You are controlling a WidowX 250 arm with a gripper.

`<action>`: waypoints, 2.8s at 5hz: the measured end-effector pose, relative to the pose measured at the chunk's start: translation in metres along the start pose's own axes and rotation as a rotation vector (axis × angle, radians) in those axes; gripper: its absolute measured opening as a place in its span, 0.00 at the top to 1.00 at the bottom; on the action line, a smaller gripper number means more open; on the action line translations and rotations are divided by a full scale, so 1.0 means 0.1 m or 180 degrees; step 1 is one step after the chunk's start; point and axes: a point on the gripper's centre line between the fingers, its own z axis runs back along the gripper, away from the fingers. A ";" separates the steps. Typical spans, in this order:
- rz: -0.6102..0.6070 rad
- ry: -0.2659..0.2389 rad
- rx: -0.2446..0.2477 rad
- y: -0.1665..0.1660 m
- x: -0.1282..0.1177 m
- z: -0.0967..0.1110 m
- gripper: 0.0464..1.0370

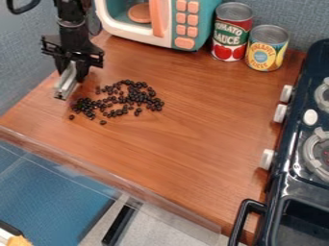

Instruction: Sweep into pile

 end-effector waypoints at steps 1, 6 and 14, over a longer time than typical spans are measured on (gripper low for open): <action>-0.0302 0.0146 0.0060 0.01 -0.12 -0.05 0.65; -0.0559 0.0045 0.0007 -0.09 -0.34 -0.15 0.65; -0.0276 -0.0112 -0.0437 -0.92 -0.39 -0.01 0.65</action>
